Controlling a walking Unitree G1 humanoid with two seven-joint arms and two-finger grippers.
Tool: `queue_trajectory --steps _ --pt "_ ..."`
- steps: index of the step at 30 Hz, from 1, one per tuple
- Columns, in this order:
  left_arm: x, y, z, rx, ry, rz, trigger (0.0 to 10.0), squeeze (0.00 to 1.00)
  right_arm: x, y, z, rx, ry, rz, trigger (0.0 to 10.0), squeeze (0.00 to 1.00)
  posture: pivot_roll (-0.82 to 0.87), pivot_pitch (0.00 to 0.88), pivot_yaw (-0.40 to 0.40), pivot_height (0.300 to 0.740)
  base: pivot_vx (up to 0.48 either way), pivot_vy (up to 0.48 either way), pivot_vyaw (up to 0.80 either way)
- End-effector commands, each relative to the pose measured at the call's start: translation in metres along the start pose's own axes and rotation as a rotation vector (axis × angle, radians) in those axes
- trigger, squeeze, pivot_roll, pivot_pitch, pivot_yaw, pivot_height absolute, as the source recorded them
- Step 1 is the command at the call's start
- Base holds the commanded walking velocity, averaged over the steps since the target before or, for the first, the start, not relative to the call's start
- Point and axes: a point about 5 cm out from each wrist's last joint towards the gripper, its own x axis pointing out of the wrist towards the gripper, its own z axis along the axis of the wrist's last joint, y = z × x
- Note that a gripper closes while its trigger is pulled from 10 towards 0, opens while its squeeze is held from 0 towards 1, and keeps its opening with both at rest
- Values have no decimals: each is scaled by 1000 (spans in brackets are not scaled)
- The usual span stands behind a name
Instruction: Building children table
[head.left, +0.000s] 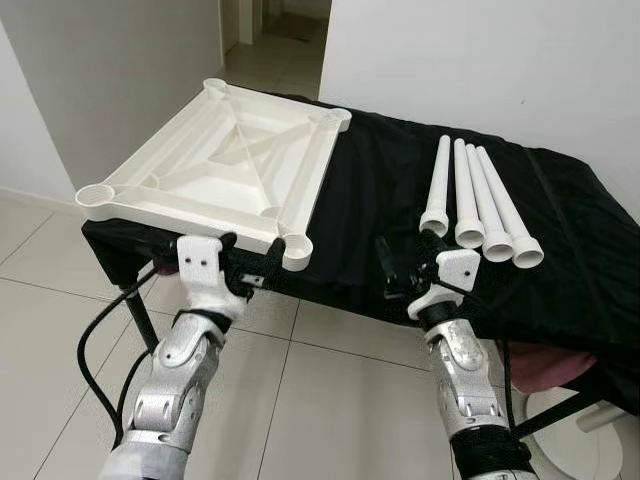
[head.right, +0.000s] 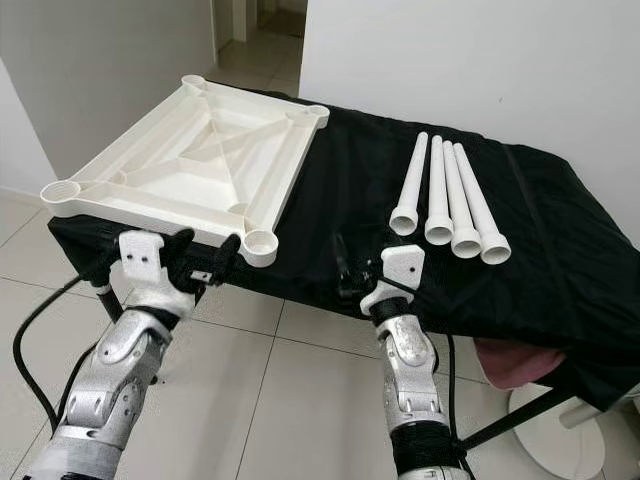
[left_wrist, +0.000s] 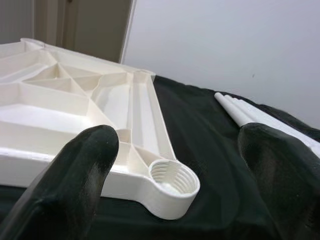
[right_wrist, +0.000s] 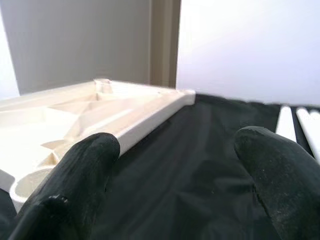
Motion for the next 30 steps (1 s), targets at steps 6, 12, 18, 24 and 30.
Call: queue_trajectory --steps 6,12,18,24,30 --pt "23 -1 26 45 -58 47 10000 0 -3 -10 1 65 35 -74 10000 0 75 0 -93 740 0 0 0" --pt "28 8 42 126 -78 -47 10000 0 -6 -9 13 -30 3 -75 10000 0 66 0 -80 740 0 0 0" --pt "22 18 45 120 -55 42 10000 0 -16 -3 17 -75 7 -120 10000 0 75 0 -78 740 0 0 0" --pt "27 13 41 105 -12 11 10000 0 -14 3 19 -68 13 -121 10000 0 75 0 -75 740 0 0 0" --pt "29 18 46 102 5 48 10000 0 -7 -1 25 -74 3 -133 10000 0 77 0 -86 740 0 0 0"
